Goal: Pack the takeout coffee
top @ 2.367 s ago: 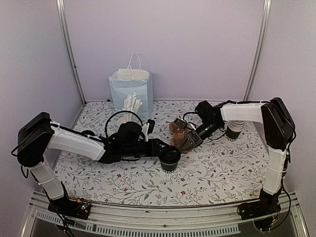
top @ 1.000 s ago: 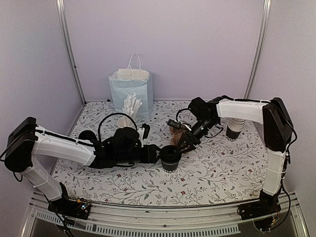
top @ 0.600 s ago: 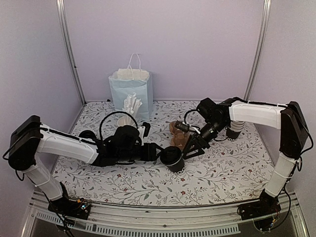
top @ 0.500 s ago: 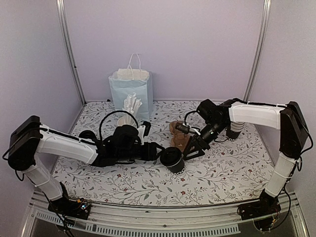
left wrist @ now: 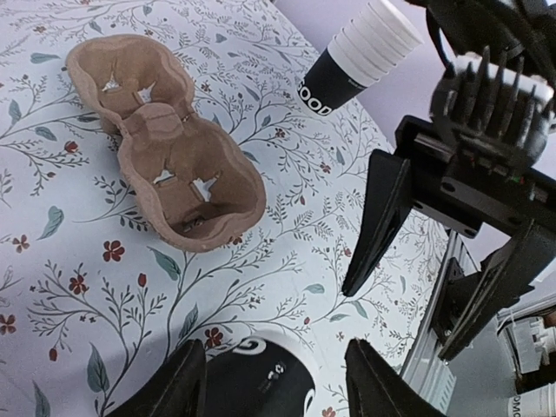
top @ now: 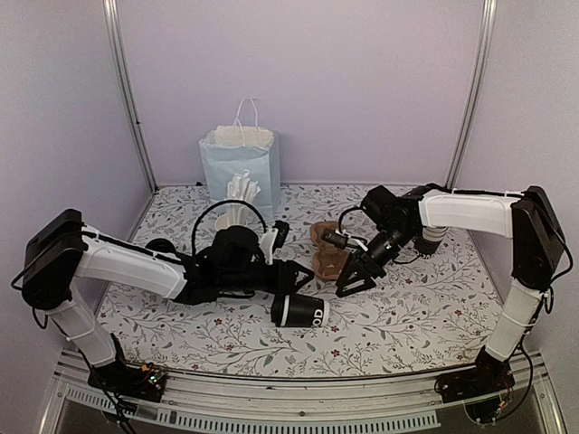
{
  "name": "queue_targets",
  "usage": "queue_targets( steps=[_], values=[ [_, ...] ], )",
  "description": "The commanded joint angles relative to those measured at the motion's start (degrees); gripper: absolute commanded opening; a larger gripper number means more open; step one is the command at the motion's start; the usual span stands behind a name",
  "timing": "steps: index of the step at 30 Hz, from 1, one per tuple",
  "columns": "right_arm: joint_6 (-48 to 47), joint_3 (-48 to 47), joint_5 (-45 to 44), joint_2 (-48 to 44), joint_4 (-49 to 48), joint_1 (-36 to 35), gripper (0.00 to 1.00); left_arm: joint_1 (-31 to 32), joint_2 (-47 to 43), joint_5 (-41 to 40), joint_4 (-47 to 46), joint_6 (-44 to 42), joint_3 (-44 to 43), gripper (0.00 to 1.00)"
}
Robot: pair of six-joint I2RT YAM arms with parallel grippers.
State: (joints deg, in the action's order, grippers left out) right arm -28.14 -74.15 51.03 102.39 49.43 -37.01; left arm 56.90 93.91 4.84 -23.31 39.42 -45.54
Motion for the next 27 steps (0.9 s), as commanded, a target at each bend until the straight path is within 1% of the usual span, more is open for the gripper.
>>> queue_targets(
  steps=[1,6,8,10,12,14,16,19,23,27],
  values=[
    [-0.4,1.5,-1.0,0.6,-1.1,0.0,0.68,0.8,2.8,1.8,-2.4,-0.6,-2.5,0.57],
    [-1.7,2.8,-2.7,-0.9,-2.2,0.0,0.68,1.2,3.6,1.1,-2.1,-0.7,-3.7,0.56],
    [-2.3,3.5,-6.2,-2.5,-3.2,-0.7,0.69,1.1,1.5,-1.2,-0.1,-1.4,-3.5,0.56],
    [-2.4,4.0,-10.4,-4.8,-4.9,-2.3,0.70,1.2,-2.1,-4.3,3.7,-2.5,-3.1,0.57],
    [-2.2,4.2,-14.5,-7.1,-6.8,-4.8,0.75,1.1,-6.5,-9.1,8.9,-2.7,-2.2,0.59],
    [-1.6,3.7,-18.4,-7.6,-8.1,-7.8,0.78,1.0,-11.0,-14.7,14.6,-1.0,-0.5,0.62],
    [-1.3,2.6,-22.4,-6.6,-8.9,-11.4,0.80,0.6,-15.1,-17.6,19.5,2.1,1.7,0.65],
    [-0.8,-0.7,-27.9,-2.2,-9.6,-16.8,0.81,0.2,-19.6,-17.2,23.0,7.9,6.1,0.66],
    [0.2,-5.6,-31.4,4.5,-10.7,-20.3,0.82,0.2,-22.7,-14.9,23.1,12.8,12.1,0.66],
    [0.8,-8.8,-35.6,9.0,-12.0,-22.6,0.83,0.3,-24.8,-11.5,17.4,14.0,17.7,0.68]
  ],
)
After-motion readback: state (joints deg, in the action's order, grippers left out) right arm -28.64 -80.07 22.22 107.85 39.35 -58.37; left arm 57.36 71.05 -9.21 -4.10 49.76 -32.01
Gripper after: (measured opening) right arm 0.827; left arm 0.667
